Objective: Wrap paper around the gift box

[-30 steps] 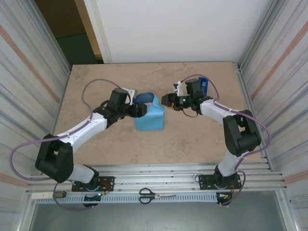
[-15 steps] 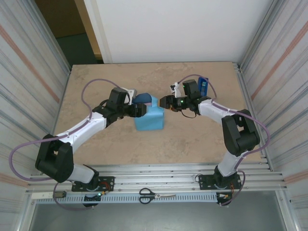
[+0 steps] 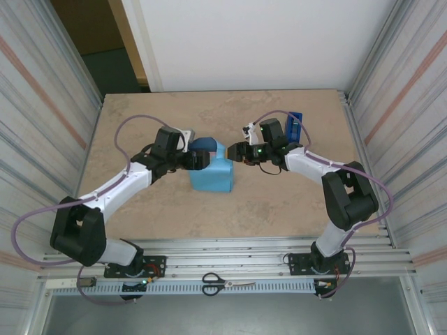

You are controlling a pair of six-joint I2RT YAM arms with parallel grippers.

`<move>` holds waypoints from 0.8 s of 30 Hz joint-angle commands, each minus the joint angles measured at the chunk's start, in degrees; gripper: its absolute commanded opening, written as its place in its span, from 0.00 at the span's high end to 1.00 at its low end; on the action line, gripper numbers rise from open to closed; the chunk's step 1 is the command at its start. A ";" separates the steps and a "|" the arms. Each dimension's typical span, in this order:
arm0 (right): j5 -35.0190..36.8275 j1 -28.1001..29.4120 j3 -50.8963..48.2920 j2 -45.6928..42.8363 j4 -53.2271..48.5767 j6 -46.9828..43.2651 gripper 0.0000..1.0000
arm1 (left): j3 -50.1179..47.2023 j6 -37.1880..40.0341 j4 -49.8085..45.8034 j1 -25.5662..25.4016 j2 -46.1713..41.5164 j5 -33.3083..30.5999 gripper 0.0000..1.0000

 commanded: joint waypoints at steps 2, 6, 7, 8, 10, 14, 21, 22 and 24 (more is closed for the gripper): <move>1.47 1.33 -2.40 -0.87 -4.00 -0.03 0.46 | 1.02 -1.16 -3.64 0.57 -6.84 -2.35 0.11; 1.53 1.34 -2.81 -1.04 -4.13 -0.12 0.46 | 2.02 -2.64 -5.45 0.70 -11.94 -3.16 0.18; 1.62 1.42 -2.85 -1.14 -4.14 -0.12 0.46 | 1.97 -3.29 -5.22 0.64 -12.91 -2.39 0.25; 1.66 1.47 -2.85 -1.10 -4.01 -0.12 0.46 | 1.98 -3.86 -4.72 0.42 -13.93 -1.23 0.38; 1.74 1.60 -2.81 -1.00 -4.00 -0.12 0.46 | 2.05 -4.64 -3.87 -0.88 -14.94 0.08 0.59; 1.79 1.84 -2.60 -1.03 -4.19 -0.12 0.46 | 4.34 -3.48 -3.20 -5.96 -12.99 2.53 0.83; 2.05 2.29 -2.84 -1.30 -4.73 -0.55 0.46 | 10.29 -5.17 -3.75 -9.78 -2.64 2.63 0.99; 2.17 2.39 -2.94 -1.34 -4.71 -0.55 0.47 | 10.70 -5.79 -3.54 -9.80 -1.54 1.91 1.00; 2.32 2.48 -3.11 -1.40 -4.75 -0.64 0.47 | 11.41 -6.70 -3.45 -9.78 0.30 0.74 1.00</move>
